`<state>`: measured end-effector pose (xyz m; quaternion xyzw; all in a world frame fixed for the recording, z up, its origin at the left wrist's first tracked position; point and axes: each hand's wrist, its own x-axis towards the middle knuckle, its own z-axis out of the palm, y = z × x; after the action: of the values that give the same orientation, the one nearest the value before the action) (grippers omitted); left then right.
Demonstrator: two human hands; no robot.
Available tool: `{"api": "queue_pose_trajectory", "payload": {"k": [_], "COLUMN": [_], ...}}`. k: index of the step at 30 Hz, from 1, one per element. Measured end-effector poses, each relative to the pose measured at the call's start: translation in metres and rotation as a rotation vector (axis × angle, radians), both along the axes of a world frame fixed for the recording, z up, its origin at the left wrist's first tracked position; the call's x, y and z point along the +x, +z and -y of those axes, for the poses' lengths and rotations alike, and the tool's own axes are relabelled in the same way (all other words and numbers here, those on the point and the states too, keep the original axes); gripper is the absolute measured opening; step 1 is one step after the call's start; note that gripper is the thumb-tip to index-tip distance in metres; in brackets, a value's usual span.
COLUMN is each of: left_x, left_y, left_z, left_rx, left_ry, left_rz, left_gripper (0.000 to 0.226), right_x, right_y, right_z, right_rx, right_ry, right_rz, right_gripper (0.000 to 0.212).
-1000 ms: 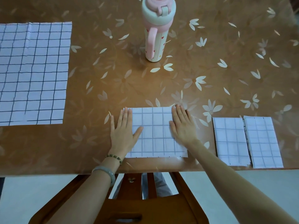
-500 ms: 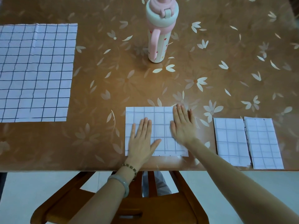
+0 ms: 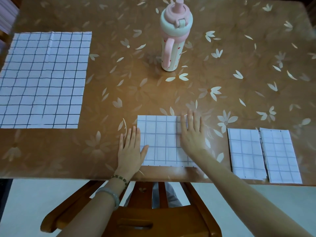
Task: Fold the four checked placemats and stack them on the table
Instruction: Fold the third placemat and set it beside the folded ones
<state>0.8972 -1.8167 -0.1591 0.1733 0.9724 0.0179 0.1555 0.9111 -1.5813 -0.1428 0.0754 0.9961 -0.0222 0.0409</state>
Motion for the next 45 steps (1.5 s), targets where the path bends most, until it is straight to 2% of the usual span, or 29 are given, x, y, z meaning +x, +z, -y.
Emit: {"api": "queue_pose_trajectory", "payload": {"k": [3,7,10,12,16,19,21,24,25,28,31,33,36,39,42,45], "left_x": [-0.001,-0.003,-0.005,-0.008,-0.02,-0.03,-0.036,-0.04,-0.04,-0.042,-0.044,-0.046,-0.048,-0.048,-0.045,-0.04], "left_y": [0.006,0.014,0.025,0.03,0.039,0.04,0.041,0.041,0.042,0.043,0.043,0.043,0.04,0.043,0.047,0.049], "left_z": [-0.003,-0.008,-0.016,-0.024,-0.033,-0.031,-0.029,-0.028,-0.028,-0.027,-0.024,-0.023,-0.02,-0.017,-0.013,-0.008], "left_rx": [-0.012,0.006,0.051,0.197,0.571,0.66,0.702,0.705,0.72,0.775,0.885,0.96,0.917,0.904,0.889,0.804], "left_ry": [-0.002,0.024,0.074,0.189,0.582,0.781,0.866,0.859,0.859,0.868,0.965,1.016,0.974,1.021,0.997,0.854], "left_rz": [0.014,0.021,0.039,0.078,0.192,0.318,0.432,0.595,0.639,0.646,0.635,0.681,0.59,0.534,0.57,0.687], "left_gripper": [0.075,0.074,0.071,0.072,0.08,0.073,0.057,0.017,0.016,0.015,0.032,0.025,0.02,0.011,0.017,0.026], "right_x": [0.0,0.009,0.008,0.005,0.003,0.003,0.003,0.004,0.003,0.003,0.004,0.003,0.002,0.002,0.002,0.001], "right_y": [0.007,0.007,0.009,0.013,0.016,0.015,0.015,0.015,0.015,0.015,0.014,0.014,0.017,0.017,0.017,0.018], "right_z": [0.025,0.03,0.023,0.02,0.017,0.017,0.018,0.017,0.017,0.017,0.016,0.017,0.017,0.016,0.017,0.017], "right_rx": [-0.202,-0.421,-0.526,-0.582,-0.589,-0.596,-0.603,-0.619,-0.623,-0.628,-0.628,-0.631,-0.644,-0.655,-0.656,-0.646], "right_ry": [0.045,-0.032,-0.059,-0.071,-0.044,-0.059,-0.068,-0.077,-0.08,-0.083,-0.084,-0.083,-0.09,-0.1,-0.102,-0.102], "right_rz": [-0.052,0.122,0.227,0.314,0.397,0.396,0.39,0.385,0.385,0.376,0.363,0.359,0.359,0.36,0.363,0.375], "right_gripper": [0.062,0.047,0.056,0.066,0.081,0.085,0.086,0.086,0.085,0.083,0.081,0.081,0.081,0.081,0.082,0.082]}}
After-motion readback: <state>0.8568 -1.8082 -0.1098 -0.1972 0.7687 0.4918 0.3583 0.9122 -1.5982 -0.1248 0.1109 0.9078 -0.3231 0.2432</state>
